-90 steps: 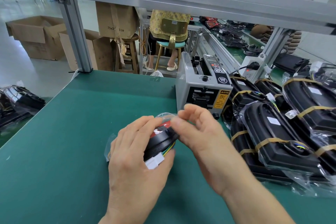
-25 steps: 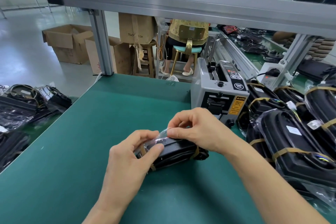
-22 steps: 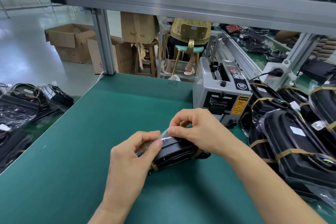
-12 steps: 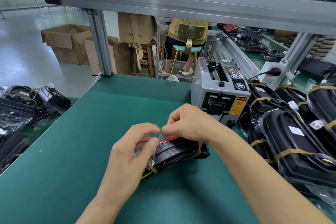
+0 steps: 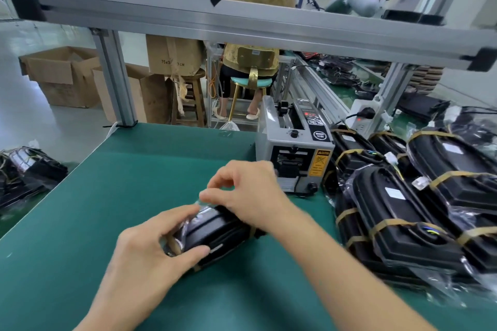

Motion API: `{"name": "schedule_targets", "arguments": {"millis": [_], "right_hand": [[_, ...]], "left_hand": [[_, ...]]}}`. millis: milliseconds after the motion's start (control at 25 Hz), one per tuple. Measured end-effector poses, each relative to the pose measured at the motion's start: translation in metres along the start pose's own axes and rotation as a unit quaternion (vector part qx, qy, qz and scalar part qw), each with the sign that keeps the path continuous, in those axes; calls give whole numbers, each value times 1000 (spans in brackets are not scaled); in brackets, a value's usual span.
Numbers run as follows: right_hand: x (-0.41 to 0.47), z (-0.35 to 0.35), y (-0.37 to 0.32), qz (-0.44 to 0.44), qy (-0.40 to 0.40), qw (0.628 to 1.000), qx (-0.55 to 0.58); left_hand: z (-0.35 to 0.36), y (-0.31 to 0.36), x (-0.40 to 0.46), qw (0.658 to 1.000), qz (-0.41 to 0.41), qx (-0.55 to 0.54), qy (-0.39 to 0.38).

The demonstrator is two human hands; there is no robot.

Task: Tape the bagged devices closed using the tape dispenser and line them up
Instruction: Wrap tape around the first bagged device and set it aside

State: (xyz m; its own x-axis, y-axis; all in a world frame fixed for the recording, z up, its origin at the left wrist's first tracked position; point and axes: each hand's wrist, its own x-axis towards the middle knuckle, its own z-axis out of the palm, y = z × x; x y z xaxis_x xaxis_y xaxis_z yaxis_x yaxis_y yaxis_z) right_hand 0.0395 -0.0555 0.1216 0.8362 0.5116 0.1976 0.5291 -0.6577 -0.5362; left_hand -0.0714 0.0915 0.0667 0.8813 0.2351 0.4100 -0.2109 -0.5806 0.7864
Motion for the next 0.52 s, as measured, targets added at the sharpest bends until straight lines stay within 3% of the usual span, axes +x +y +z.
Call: {"name": "schedule_targets", "arguments": {"millis": [80,160,280,520], "right_hand": [[-23,10,18,-13,203,979,23],[-38,7,46,90,300,937,157],[-32,-7,81,267,320,857,304],[12,-13,100,343,336,798,365]], "left_hand": [[1,-4,-4,997,-15,49,59],[0,-8,-8,991,-28,78,103],[5,-7,-14,989,-28,85,117],[8,-4,-15,990,-16,62,127]]}}
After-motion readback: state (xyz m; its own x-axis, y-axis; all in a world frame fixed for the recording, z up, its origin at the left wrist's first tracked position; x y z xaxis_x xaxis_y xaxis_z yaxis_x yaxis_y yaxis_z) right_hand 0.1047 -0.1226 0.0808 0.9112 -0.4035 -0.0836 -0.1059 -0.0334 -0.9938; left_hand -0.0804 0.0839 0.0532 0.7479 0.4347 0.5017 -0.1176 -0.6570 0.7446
